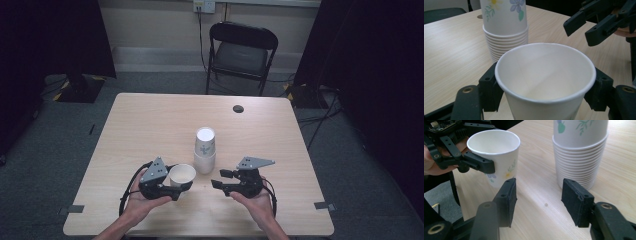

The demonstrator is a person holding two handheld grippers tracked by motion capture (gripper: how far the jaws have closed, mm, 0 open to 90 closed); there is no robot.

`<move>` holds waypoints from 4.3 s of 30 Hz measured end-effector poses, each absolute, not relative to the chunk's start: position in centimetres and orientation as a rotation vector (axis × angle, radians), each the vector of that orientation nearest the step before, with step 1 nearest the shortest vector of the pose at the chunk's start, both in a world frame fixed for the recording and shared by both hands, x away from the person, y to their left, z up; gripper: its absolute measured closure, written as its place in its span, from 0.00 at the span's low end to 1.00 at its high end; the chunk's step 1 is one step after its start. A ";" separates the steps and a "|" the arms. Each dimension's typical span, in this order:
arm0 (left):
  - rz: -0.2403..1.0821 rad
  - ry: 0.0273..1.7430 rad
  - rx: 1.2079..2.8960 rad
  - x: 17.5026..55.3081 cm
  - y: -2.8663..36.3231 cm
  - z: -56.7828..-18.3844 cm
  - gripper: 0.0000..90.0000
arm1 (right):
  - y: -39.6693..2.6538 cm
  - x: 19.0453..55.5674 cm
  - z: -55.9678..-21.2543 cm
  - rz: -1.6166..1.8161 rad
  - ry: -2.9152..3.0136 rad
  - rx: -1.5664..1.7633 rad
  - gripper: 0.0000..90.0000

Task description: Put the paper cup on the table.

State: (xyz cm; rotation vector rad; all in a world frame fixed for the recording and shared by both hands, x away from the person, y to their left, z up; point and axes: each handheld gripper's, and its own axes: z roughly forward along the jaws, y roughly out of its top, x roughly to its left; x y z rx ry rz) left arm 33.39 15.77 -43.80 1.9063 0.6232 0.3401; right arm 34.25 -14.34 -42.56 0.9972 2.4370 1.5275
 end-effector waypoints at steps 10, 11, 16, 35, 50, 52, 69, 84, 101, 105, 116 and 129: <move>0.398 0.684 1.869 33.9 16.8 -43.4 0.32 | -15.4 34.2 -42.6 1.499 2.413 1.001 0.46; 0.408 0.691 1.864 33.9 16.9 -43.4 0.33 | -15.5 34.2 -42.7 1.501 2.412 1.005 0.46; 0.431 0.736 1.823 34.8 17.7 -43.4 0.33 | -15.5 34.3 -42.7 1.500 2.415 1.008 0.46; 0.568 0.807 1.767 38.4 19.9 -42.1 0.34 | -15.5 34.4 -42.8 1.448 2.408 1.005 0.43; 0.636 0.872 1.780 41.9 20.2 -42.3 0.34 | -17.6 34.1 -43.9 1.395 2.406 1.062 0.40; 0.629 0.892 1.775 42.4 20.3 -42.5 0.34 | -17.6 34.1 -43.9 1.399 2.407 1.059 0.40; 0.628 0.977 1.776 44.8 21.1 -45.4 0.35 | -17.5 34.3 -44.6 1.388 2.421 1.072 0.39; 0.601 0.959 1.834 45.8 20.8 -47.1 0.36 | -17.5 34.5 -44.9 1.385 2.423 1.090 0.38; 0.552 0.990 1.882 45.4 20.5 -47.5 0.32 | -17.8 34.4 -45.0 1.389 2.421 1.095 0.38; 0.544 0.993 1.883 45.2 20.7 -47.7 0.31 | -17.8 34.3 -45.0 1.391 2.421 1.089 0.38; 0.494 1.025 1.919 45.1 21.0 -47.9 0.19 | -17.6 34.4 -44.9 1.387 2.429 1.079 0.38; 0.499 1.019 1.915 44.6 21.3 -47.4 0.17 | -18.0 34.1 -44.6 1.387 2.409 1.084 0.38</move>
